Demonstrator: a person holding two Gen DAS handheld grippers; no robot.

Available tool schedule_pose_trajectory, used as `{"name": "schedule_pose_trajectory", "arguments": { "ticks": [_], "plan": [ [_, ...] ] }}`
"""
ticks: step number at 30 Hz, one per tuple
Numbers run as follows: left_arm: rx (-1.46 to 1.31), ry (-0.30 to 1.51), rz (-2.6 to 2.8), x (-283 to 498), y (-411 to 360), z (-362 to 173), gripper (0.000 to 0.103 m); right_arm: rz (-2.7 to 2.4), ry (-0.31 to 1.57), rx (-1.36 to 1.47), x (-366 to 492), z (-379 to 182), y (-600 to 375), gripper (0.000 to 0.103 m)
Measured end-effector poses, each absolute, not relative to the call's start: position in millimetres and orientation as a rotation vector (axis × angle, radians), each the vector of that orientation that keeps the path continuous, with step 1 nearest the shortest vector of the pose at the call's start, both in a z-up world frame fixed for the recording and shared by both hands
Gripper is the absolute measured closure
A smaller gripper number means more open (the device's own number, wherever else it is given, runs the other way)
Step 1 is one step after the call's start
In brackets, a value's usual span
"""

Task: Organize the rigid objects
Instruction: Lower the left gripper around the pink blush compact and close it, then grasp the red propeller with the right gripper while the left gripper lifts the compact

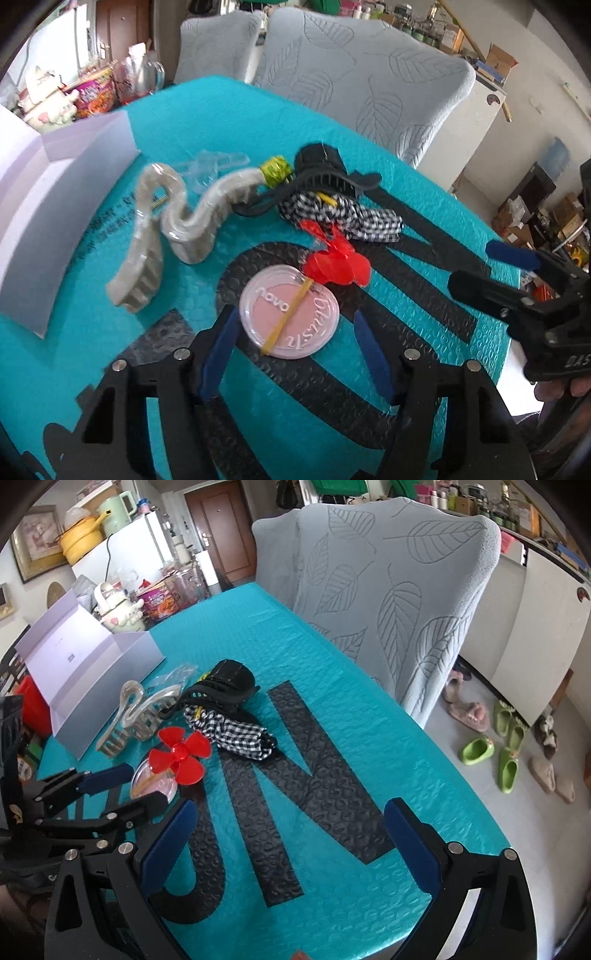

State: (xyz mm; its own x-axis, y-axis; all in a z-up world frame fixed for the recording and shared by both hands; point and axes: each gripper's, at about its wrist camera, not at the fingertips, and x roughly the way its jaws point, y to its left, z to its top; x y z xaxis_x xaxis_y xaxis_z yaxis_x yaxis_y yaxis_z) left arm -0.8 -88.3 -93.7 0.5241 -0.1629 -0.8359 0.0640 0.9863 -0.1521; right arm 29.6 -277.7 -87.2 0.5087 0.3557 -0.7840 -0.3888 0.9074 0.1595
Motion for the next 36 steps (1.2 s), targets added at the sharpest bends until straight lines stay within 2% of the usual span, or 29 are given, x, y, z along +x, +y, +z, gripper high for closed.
{"name": "schedule_pose_trajectory", "arguments": {
  "ticks": [4,6,25,28,31,33,36],
  "plan": [
    [-0.086,0.984,-0.143,0,-90,-94,0.039,0.426,0.917,-0.068,30,-86,-278,0.0],
    [-0.099,0.969,-0.133,0,-85,-94,0.049,0.426,0.917,-0.067,31,-86,-278,0.0],
    [-0.213,1.011,-0.02,-51,-29,-94,0.049,0.587,0.926,-0.158,23,-99,-220,0.0],
    [-0.252,1.002,0.022,-59,-14,-94,0.049,0.618,0.925,-0.183,24,-103,-205,0.007],
    [-0.261,0.983,0.055,-63,-4,-90,0.049,0.645,0.93,-0.171,28,-106,-194,0.018],
    [-0.267,0.973,0.068,-65,1,-88,0.049,0.654,0.94,-0.153,32,-108,-188,0.029],
    [-0.276,0.959,0.081,-67,9,-86,0.049,0.64,0.925,-0.153,35,-108,-182,0.037]
  ]
}}
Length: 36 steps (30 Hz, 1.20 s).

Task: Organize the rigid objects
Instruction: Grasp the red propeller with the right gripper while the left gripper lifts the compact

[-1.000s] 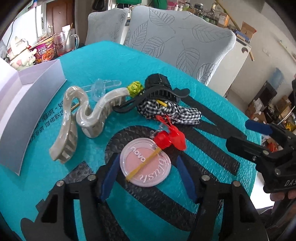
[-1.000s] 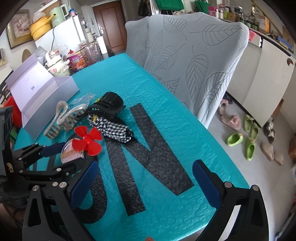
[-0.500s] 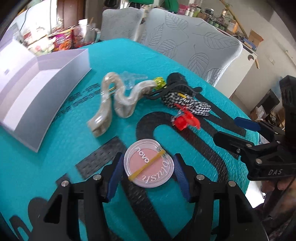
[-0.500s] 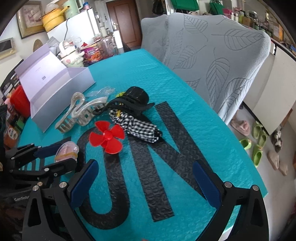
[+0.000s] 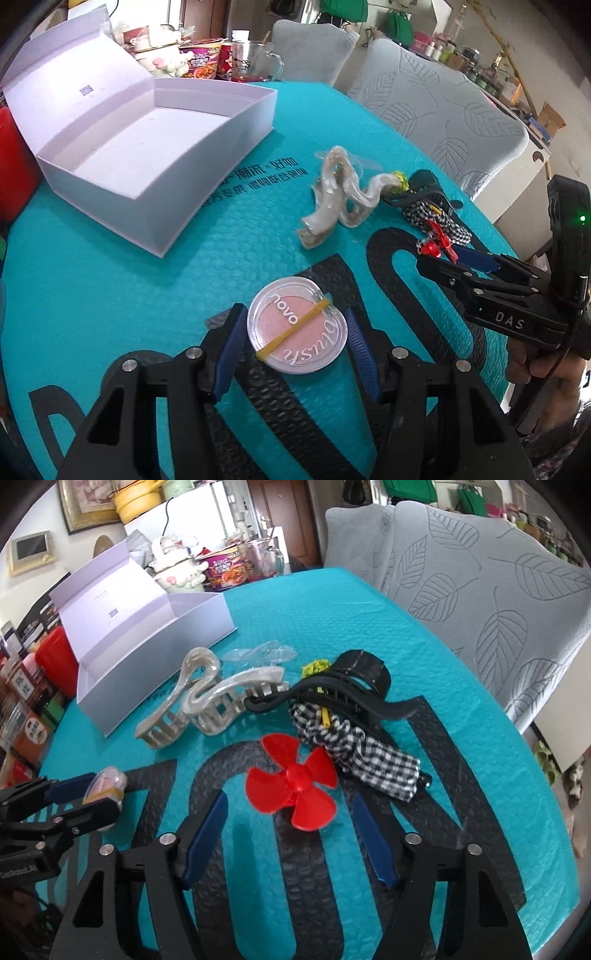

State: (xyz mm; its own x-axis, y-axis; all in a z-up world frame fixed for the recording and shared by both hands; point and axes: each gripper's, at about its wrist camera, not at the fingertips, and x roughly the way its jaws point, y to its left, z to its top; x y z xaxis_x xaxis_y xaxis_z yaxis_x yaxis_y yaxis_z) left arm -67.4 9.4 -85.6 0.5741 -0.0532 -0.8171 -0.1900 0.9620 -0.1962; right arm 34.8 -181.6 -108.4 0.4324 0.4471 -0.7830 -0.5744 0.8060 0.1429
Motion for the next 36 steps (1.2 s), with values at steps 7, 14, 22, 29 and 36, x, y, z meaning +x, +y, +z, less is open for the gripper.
{"name": "schedule_pose_trajectory", "arguments": {
  "ticks": [7,14,22,29,36],
  "plan": [
    [-0.28,0.946,0.084,-66,17,-82,0.049,0.597,0.902,-0.139,38,-109,-176,0.058],
    [-0.281,0.923,0.087,-74,19,-76,0.049,0.621,0.906,-0.126,29,-105,-180,0.06],
    [-0.27,0.873,0.111,-94,24,-61,0.049,0.651,0.878,-0.109,9,-95,-185,0.061],
    [-0.259,0.822,0.142,-114,35,-41,0.049,0.702,0.837,-0.119,-17,-81,-180,0.061],
    [-0.256,0.78,0.206,-123,52,-27,0.049,0.768,0.829,-0.144,-28,-74,-161,0.061]
  ]
}}
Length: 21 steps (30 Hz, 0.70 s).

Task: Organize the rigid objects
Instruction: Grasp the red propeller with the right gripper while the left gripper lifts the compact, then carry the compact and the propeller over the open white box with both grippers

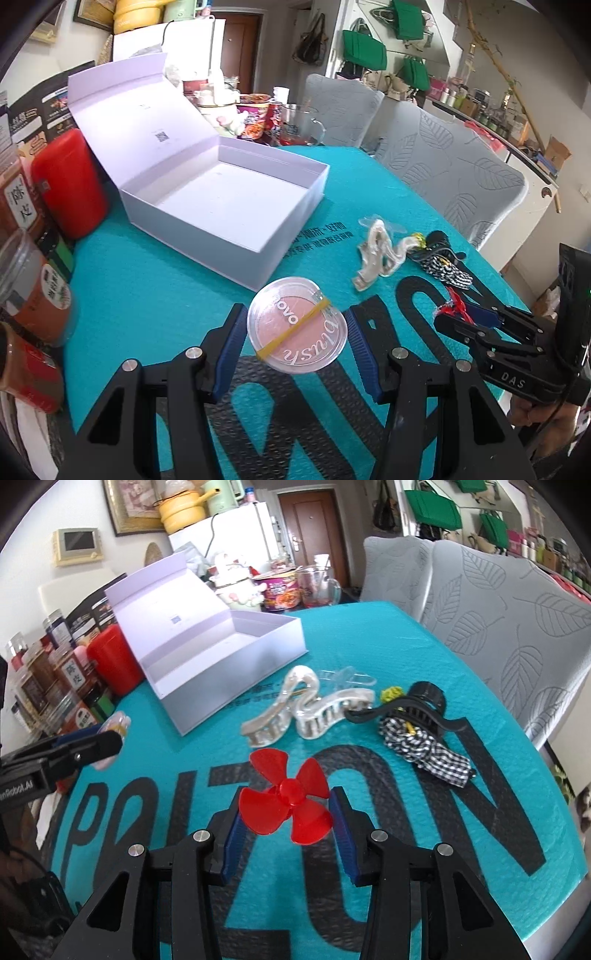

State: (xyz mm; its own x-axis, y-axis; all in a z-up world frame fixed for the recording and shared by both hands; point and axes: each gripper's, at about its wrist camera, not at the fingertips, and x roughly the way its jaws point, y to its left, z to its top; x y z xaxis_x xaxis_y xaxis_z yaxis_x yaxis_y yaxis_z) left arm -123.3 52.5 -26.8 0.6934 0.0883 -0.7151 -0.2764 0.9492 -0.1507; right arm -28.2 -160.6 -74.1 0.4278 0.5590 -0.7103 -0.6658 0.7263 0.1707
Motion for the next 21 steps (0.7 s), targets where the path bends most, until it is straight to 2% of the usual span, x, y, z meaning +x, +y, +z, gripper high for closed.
{"name": "schedule_pose_trajectory", "arguments": {
  "ticks": [21],
  "plan": [
    [-0.127,0.7,0.32,-88,102,17,0.049,0.898,0.72,-0.218,-4,-23,-94,0.06]
  ]
}}
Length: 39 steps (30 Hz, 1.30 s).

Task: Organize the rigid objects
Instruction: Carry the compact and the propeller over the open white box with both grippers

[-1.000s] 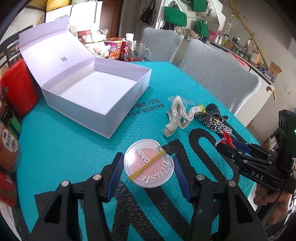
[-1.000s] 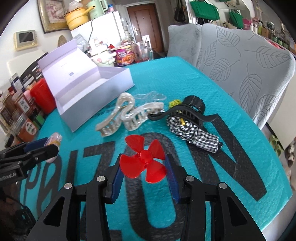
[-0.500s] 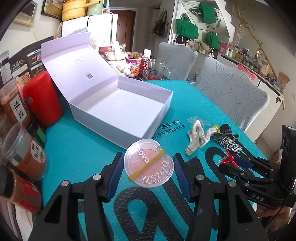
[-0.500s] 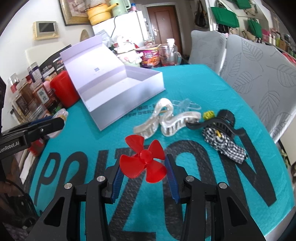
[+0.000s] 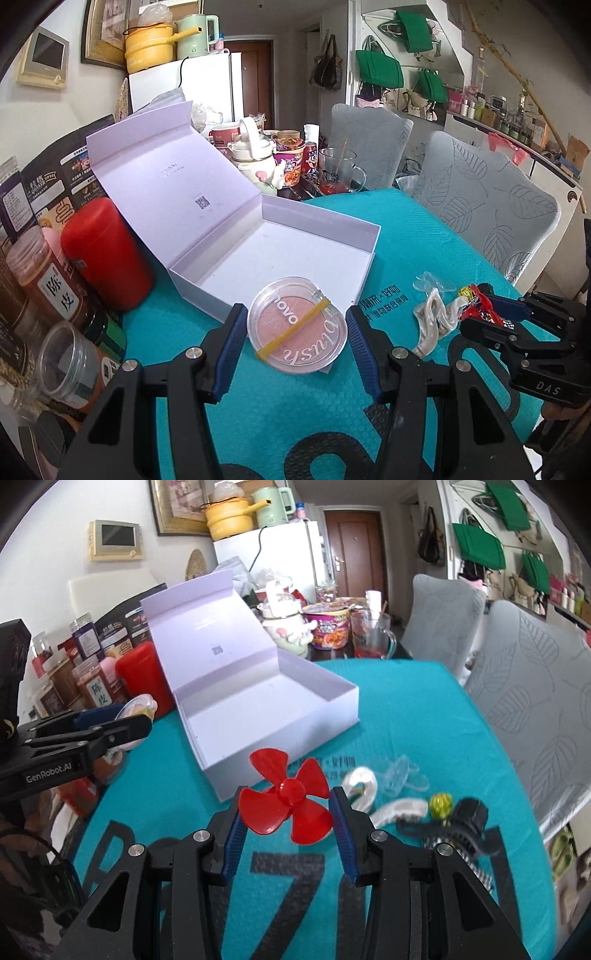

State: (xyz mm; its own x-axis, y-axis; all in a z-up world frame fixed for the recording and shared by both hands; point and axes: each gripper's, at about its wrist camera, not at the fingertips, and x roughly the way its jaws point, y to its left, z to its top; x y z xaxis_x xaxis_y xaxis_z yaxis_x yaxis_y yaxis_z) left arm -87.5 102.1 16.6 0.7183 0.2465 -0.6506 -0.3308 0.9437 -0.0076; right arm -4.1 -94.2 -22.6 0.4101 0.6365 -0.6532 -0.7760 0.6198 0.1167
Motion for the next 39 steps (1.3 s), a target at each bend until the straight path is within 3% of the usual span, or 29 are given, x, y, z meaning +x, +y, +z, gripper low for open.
{"name": "schedule_pose_trajectory", "arguments": {
  "ticks": [17,39],
  "plan": [
    [-0.104,0.648,0.407,-32,131,51,0.049,0.951,0.597,-0.31,41,21,-39,0.06],
    [-0.165,0.575,0.45,27,194,56,0.049,1.011,0.533,-0.268,90,48,30,0.06]
  ]
}}
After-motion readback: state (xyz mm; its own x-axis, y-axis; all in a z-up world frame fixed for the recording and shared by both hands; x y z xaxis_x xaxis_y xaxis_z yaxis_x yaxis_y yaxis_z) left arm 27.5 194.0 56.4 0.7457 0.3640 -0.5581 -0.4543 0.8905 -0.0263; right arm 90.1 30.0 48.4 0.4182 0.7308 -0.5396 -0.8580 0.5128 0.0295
